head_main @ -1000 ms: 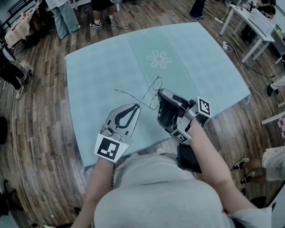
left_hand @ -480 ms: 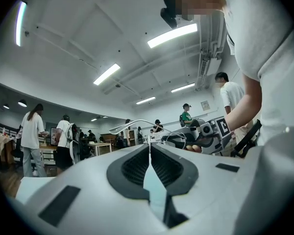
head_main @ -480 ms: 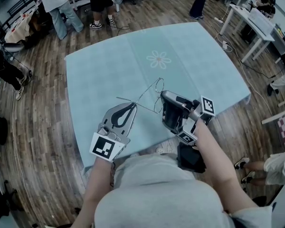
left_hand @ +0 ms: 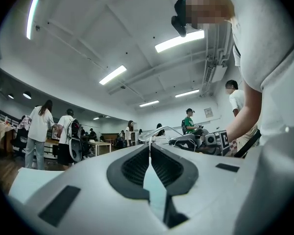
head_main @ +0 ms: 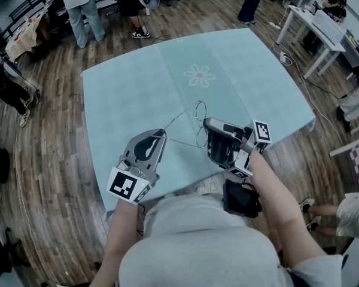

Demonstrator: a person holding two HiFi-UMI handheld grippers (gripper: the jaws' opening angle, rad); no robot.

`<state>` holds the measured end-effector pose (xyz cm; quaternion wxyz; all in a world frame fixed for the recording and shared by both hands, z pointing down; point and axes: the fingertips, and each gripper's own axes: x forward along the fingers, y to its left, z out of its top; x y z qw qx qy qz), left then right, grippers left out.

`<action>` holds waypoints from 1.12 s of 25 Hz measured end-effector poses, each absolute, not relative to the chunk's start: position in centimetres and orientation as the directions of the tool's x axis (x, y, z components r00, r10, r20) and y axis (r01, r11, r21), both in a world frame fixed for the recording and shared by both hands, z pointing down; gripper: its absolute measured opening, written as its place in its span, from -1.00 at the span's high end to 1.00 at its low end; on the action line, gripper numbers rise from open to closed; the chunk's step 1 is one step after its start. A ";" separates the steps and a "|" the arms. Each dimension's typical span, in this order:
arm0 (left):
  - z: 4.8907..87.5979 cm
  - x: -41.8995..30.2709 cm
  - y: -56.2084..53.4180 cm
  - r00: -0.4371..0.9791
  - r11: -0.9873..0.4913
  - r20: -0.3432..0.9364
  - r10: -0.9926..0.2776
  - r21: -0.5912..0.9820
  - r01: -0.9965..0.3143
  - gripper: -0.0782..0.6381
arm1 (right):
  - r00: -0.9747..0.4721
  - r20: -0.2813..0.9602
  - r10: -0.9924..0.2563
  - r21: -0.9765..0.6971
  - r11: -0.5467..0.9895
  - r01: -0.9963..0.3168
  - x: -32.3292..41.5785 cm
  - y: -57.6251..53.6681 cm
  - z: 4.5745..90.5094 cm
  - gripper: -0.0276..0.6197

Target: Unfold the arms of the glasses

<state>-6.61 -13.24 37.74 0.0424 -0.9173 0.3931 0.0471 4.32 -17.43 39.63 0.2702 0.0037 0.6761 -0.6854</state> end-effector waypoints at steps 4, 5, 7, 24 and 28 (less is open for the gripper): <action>37.6 -7.3 -13.5 0.681 -0.683 -0.125 -0.722 -0.029 -0.730 0.72 | -0.862 -0.380 -0.335 -0.922 0.071 0.379 4.1 -17.4 39.7 0.88; 37.6 -7.5 -13.6 0.681 -0.683 -0.125 -0.722 -0.028 -0.730 0.72 | -0.863 -0.385 -0.327 -0.921 0.075 0.382 3.9 -17.5 39.7 0.88; 37.6 -7.7 -13.6 0.682 -0.684 -0.124 -0.721 -0.029 -0.729 0.72 | -0.863 -0.400 -0.309 -0.915 0.083 0.394 3.8 -17.4 39.6 0.88; 37.6 -8.2 -12.9 0.665 -0.663 -0.119 -0.737 -0.059 -0.746 0.72 | -0.911 -0.389 -0.133 -0.919 0.115 0.376 5.0 -15.3 40.0 0.88; 37.1 -8.4 -13.3 0.661 -0.659 -0.116 -0.741 -0.065 -0.750 0.72 | -0.914 -0.388 -0.117 -0.920 0.109 0.376 5.2 -15.0 39.9 0.88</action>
